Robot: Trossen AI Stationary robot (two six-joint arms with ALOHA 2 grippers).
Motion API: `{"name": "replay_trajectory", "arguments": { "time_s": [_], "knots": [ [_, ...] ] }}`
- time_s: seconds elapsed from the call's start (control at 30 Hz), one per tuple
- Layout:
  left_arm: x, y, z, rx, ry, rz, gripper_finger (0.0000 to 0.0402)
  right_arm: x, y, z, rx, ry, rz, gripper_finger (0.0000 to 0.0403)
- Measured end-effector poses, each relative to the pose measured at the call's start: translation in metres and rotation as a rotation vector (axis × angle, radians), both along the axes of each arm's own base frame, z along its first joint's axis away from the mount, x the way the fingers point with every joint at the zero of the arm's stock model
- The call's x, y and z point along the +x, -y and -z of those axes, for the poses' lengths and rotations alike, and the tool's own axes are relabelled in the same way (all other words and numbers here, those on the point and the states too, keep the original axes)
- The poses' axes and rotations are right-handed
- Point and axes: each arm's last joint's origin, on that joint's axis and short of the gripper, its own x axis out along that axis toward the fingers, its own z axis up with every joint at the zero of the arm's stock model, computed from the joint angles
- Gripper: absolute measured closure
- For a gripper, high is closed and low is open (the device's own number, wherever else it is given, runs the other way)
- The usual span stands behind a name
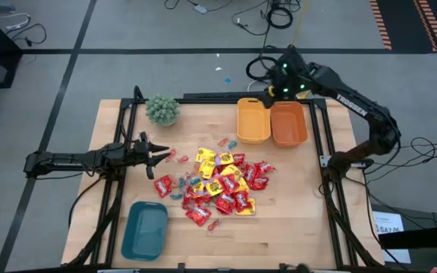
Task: Sort candy
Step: Move the blue bin to the right side of the yellow bin
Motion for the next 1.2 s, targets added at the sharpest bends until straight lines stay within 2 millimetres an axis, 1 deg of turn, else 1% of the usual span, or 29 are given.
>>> {"name": "replay_trajectory", "arguments": {
  "time_s": [0.1,0.17,0.33,0.4,0.5,0.63,0.73,0.83,0.97,1.07,1.2],
  "knots": [
    [0.0,0.0,0.0,0.0,0.0,0.0,0.0283,0.029,-0.023,-0.006,-0.026,0.102,-0.08,0.0309],
    [0.0,0.0,0.0,0.0,0.0,0.0,0.0283,0.049,-0.041,-0.006,-0.038,0.147,-0.155,0.0309],
    [0.0,0.0,0.0,0.0,0.0,0.0,0.0283,0.095,-0.083,0.006,-0.055,0.21,-0.325,0.0309],
    [0.0,0.0,0.0,0.0,0.001,0.0,0.0283,0.115,-0.099,0.017,-0.056,0.224,-0.384,0.0309],
    [0.0,0.0,0.0,0.0,0.0,0.0,0.0283,0.145,-0.122,0.039,-0.051,0.236,-0.462,0.0309],
    [0.0,0.0,0.0,0.0,0.0,0.0,0.0283,0.181,-0.148,0.074,-0.043,0.268,-0.529,0.0305],
    [0.0,0.0,0.0,0.0,0.0,0.0,0.0283,0.205,-0.165,0.103,0.009,0.298,-0.535,0.0287],
    [0.0,0.0,0.0,0.0,0.0,0.0,0.0283,0.222,-0.177,0.125,0.049,0.345,-0.531,0.0256],
    [0.0,0.0,0.0,0.0,0.0,0.0,0.0283,0.236,-0.188,0.146,0.117,0.392,-0.512,0.0201],
    [0.0,0.0,0.0,0.0,0.0,0.0,0.0283,0.242,-0.198,0.153,0.102,0.448,-0.534,0.0161],
    [0.0,0.0,0.0,0.0,0.0,0.0,0.0283,0.246,-0.216,0.151,0.048,0.531,-0.603,0.0128]
  ]
}}
